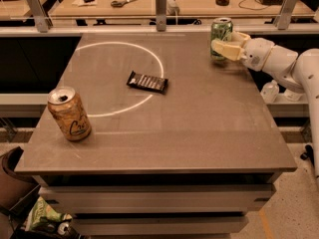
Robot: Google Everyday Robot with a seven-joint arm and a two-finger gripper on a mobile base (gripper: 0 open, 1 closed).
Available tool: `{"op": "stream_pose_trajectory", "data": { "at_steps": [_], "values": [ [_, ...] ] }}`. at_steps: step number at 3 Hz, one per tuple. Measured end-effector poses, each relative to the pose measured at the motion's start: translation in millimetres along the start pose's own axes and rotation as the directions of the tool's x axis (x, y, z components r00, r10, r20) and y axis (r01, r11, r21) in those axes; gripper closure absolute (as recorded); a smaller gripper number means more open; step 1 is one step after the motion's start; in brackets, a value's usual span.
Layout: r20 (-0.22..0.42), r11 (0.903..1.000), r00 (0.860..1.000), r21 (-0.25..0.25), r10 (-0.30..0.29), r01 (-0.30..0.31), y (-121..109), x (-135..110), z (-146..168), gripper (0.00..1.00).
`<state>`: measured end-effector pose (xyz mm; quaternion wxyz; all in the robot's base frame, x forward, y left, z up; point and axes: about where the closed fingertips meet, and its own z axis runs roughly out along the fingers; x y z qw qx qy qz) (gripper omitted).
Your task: Place green can upright
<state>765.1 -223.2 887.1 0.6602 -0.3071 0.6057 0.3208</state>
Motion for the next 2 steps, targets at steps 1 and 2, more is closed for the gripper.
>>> {"op": "stream_pose_trajectory", "data": {
  "at_steps": [1, 2],
  "values": [
    [0.025, 1.0000, 1.000, 0.005, 0.000, 0.000, -4.5, 4.0, 2.0, 1.00],
    [0.040, 0.9996, 0.999, 0.024, -0.016, 0.015, -9.0, 4.8, -1.0, 1.00]
  ]
}}
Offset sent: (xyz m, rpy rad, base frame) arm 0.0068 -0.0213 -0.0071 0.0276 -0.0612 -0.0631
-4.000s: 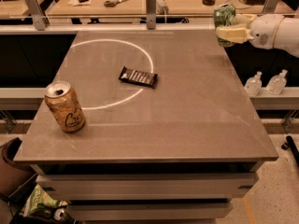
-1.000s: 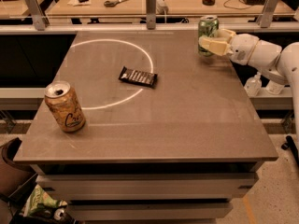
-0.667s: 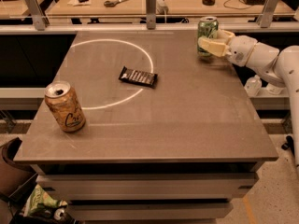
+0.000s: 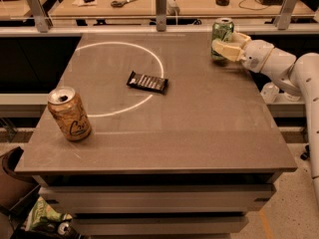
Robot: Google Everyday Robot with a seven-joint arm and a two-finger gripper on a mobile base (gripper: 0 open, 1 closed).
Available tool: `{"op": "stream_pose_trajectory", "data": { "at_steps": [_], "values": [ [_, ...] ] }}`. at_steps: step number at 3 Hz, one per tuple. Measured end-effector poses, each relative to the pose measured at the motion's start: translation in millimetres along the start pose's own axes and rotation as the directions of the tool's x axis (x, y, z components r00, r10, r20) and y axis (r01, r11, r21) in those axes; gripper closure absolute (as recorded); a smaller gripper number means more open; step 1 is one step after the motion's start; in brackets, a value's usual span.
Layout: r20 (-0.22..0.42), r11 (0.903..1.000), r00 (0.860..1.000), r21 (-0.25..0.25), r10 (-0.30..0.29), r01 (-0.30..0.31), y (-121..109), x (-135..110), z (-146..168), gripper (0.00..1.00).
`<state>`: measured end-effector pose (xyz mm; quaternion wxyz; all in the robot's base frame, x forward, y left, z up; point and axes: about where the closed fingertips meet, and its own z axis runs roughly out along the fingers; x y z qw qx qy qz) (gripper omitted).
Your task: Place green can upright
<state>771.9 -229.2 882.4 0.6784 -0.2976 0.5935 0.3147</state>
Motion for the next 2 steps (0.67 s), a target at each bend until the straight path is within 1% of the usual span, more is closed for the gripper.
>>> {"op": "stream_pose_trajectory", "data": {
  "at_steps": [2],
  "values": [
    [-0.001, 0.9972, 0.999, 0.052, -0.055, 0.055, -8.2, -1.0, -8.4, 1.00]
  ]
}}
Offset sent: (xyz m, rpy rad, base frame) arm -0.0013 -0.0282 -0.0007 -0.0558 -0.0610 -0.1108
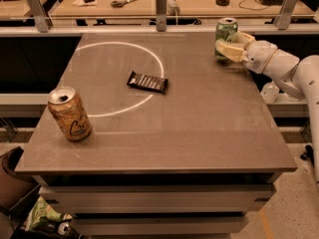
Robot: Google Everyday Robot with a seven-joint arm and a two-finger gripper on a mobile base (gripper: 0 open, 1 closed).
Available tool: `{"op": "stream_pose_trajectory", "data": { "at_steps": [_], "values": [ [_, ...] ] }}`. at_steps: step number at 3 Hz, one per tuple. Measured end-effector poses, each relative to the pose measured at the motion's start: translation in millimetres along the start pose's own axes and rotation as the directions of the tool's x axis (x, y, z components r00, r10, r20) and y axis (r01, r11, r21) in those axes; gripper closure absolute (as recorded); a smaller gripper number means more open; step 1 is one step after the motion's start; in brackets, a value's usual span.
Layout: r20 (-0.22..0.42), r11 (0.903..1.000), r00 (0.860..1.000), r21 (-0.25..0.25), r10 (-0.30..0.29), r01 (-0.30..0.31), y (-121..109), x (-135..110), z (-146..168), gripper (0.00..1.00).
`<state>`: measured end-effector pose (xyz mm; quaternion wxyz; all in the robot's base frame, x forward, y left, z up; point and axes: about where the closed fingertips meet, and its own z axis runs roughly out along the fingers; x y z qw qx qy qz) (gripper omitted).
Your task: Place green can upright
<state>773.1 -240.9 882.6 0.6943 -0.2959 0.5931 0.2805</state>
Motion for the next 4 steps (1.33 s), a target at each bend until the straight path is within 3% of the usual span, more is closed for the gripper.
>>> {"op": "stream_pose_trajectory", "data": {
  "at_steps": [2, 3, 4],
  "values": [
    [-0.029, 0.9997, 0.999, 0.018, -0.013, 0.014, -2.9, 8.2, -1.6, 1.00],
    [-0.059, 1.0000, 0.998, -0.007, -0.003, 0.002, -0.6, 13.8, -0.5, 1.00],
    [-0.059, 0.9999, 0.998, -0.013, -0.002, 0.002, 1.4, 14.1, 2.6, 0.83]
  ]
}}
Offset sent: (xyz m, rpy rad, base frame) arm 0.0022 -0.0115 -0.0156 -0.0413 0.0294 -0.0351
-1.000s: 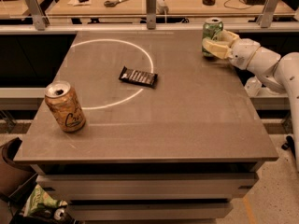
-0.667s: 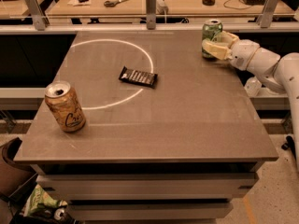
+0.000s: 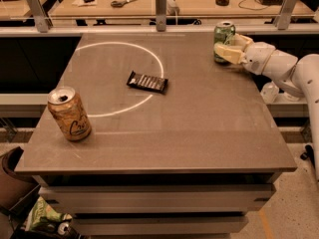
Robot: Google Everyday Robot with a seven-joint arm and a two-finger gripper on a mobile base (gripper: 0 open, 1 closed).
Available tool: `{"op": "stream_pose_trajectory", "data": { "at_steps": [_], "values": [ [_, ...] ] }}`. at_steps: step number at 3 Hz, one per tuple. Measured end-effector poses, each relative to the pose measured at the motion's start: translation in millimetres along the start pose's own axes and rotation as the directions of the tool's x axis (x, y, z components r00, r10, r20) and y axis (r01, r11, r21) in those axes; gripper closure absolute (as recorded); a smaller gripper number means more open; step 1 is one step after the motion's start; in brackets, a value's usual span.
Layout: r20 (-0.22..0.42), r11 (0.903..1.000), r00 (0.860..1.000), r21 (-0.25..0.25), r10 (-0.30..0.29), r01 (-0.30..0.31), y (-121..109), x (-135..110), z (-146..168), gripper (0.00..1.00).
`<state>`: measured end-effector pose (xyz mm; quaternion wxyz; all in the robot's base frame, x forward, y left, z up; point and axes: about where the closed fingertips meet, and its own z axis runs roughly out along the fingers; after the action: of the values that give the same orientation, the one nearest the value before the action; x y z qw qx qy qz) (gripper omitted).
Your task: Place green can upright
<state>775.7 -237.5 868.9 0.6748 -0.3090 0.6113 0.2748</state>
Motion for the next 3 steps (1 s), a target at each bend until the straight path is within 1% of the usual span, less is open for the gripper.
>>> {"op": "stream_pose_trajectory", "data": {
  "at_steps": [3],
  "values": [
    [0.002, 0.9999, 1.000, -0.016, 0.002, -0.002, 6.2, -0.2, 10.2, 0.13]
  ]
}}
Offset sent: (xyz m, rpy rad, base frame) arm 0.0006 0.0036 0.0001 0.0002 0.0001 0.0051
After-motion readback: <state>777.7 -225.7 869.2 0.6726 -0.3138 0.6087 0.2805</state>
